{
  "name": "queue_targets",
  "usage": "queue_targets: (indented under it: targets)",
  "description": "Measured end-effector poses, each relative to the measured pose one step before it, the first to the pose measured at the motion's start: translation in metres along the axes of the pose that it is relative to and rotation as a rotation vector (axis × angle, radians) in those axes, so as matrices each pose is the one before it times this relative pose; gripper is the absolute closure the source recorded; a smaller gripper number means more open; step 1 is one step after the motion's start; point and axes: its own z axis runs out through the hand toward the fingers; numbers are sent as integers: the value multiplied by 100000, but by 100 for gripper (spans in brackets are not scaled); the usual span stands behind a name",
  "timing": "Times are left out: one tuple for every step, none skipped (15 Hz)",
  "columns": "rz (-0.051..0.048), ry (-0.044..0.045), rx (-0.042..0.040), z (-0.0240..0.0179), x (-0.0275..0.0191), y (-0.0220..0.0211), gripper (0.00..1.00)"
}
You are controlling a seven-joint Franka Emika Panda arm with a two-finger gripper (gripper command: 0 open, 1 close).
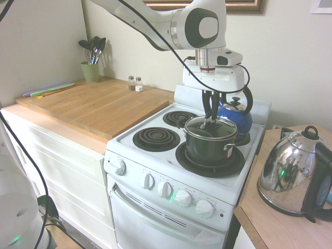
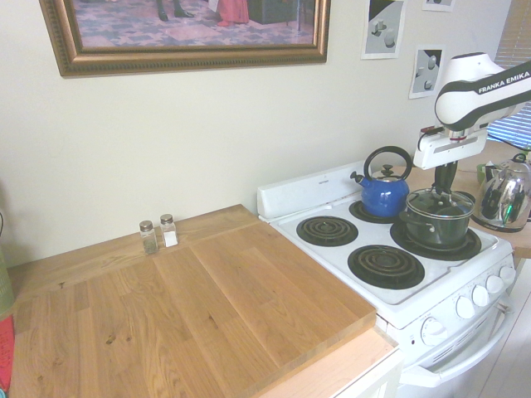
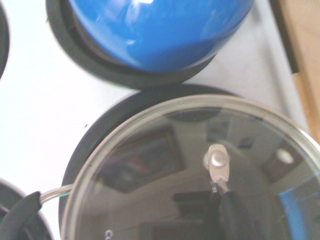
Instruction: Cover the lid of the pot
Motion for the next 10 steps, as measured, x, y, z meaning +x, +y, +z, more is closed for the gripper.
queue_targets:
  targets:
    - [-356,104,-170,13,-108,-65,100]
    - [-138,120,-129,9,-18,6,100]
    - [-71,42,-112,29,-9,12,100]
    - [47,0,-99,41,23,43,100]
    - [332,-28,-53,57,69,64,100]
    - [492,71,38,116,106,42,100]
    - [475,136,159,80,99,25,100]
    - [244,-59,79,10,18,9,100]
    - [148,-82,73,5,-2,-3,100]
    - [150,-100,103,0,19,20,100]
